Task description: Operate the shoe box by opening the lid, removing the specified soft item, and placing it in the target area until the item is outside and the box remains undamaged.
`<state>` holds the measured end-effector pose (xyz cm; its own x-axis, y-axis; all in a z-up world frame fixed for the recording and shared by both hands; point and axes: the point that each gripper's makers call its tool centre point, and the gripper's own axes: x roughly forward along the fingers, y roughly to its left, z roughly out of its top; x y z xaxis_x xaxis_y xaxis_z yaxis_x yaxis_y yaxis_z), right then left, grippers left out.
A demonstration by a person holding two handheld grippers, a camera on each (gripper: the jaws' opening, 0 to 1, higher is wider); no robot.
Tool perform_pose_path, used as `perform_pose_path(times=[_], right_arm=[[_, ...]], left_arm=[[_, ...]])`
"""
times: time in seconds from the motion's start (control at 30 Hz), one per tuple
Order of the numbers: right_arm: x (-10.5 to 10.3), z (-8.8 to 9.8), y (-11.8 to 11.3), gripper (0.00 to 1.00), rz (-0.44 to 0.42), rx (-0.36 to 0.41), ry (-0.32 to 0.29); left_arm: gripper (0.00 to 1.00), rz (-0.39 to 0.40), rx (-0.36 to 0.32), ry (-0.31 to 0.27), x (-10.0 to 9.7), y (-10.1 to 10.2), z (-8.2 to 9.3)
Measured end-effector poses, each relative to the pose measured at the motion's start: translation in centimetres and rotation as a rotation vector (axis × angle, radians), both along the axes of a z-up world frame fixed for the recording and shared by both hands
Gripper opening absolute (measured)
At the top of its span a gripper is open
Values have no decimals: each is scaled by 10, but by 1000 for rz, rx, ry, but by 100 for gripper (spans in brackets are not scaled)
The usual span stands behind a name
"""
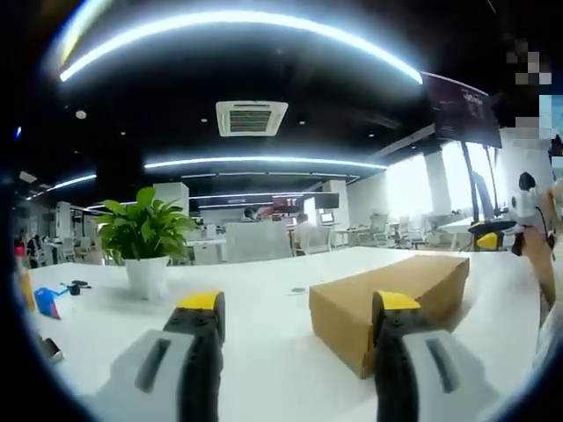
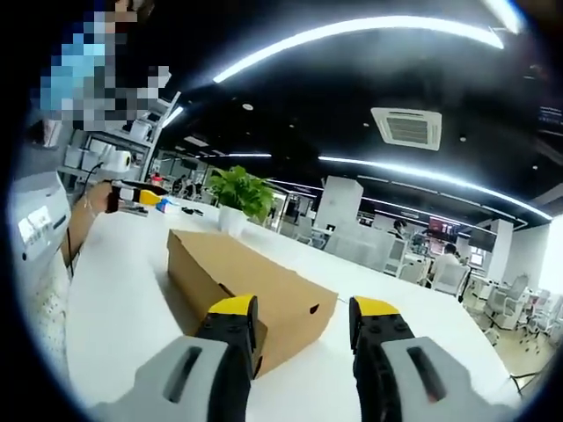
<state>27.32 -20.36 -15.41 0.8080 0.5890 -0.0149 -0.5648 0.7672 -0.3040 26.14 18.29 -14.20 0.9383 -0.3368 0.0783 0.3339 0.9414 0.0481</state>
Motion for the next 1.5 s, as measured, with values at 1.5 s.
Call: perform_pose_path(times=[1.5], right_arm=[[11,-25,32,44,115,56,99]], left_arm=[[61,-239,53,150,20,-69,-46]])
